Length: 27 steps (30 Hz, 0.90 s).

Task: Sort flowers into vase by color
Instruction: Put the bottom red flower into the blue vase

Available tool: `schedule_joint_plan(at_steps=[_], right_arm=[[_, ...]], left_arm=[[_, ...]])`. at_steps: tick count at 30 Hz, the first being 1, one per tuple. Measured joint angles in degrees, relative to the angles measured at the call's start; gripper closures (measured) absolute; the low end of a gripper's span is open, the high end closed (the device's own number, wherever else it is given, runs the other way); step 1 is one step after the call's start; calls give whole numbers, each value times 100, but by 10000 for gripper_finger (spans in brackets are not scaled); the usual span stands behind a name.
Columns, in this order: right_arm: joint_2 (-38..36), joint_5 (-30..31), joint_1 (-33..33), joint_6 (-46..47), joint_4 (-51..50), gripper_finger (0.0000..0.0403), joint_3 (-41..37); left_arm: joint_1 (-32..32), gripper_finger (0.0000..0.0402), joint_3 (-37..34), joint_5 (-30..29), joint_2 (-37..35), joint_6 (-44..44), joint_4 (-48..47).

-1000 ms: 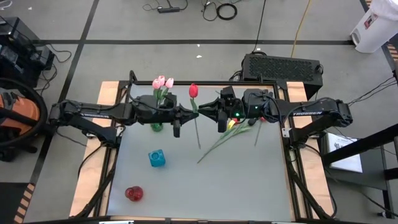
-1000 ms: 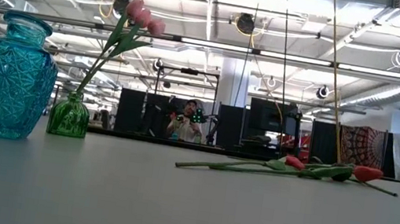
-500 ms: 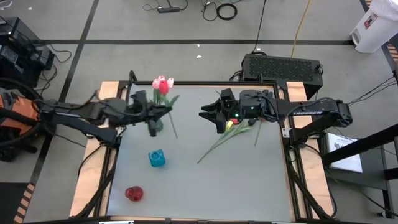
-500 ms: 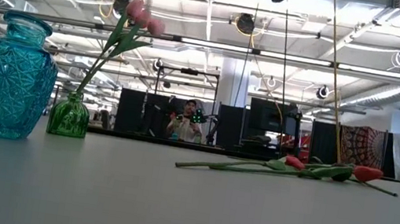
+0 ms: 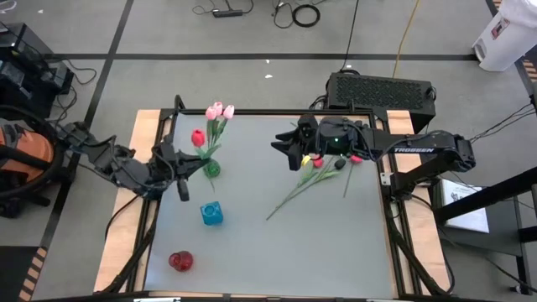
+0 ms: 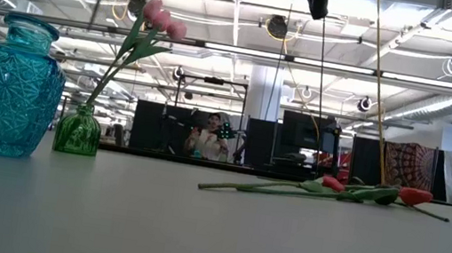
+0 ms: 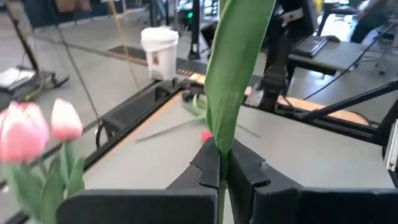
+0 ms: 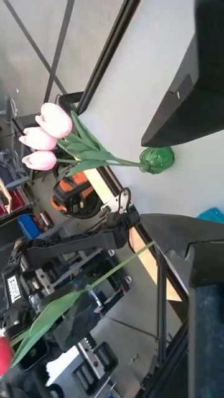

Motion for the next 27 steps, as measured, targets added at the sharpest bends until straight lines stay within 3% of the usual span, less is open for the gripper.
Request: schedule_joint_plan(at_steps=[8, 14, 27], right_arm=[[0, -5, -21, 9, -74, 227, 0], [0, 3, -21, -38, -194, 227, 0], [0, 6, -21, -68, -199, 227, 0]], left_arm=[[-769, 392, 0, -488, 3, -1276, -711], [-1199, 392, -1, -588, 50, -1628, -774], [-1290, 392, -4, -974, 450, -2033, -1151]])
